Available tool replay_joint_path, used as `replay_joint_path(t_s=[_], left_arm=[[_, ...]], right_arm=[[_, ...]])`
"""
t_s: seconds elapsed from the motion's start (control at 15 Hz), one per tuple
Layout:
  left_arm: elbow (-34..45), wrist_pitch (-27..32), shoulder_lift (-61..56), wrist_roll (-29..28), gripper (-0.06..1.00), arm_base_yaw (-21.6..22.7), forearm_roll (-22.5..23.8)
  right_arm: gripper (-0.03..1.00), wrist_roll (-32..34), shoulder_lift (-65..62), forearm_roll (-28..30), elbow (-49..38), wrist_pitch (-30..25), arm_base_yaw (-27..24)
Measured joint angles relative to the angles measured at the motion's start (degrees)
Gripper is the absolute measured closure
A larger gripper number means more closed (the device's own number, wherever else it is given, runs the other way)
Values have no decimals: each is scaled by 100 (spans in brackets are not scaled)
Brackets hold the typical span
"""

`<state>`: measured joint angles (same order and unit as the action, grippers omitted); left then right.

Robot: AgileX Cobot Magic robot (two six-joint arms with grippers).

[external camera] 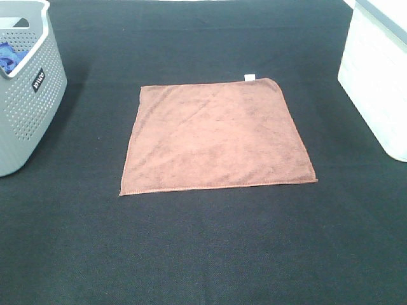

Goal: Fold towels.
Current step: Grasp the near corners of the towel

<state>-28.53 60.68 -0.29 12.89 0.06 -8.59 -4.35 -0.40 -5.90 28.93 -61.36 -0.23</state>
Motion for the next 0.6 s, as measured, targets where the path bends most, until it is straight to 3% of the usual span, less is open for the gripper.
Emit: replay_joint_path(t_s=[0.6], left_arm=[[0, 0, 0, 0, 31, 0, 0]], right_arm=[[16, 0, 0, 0, 0, 0, 0]])
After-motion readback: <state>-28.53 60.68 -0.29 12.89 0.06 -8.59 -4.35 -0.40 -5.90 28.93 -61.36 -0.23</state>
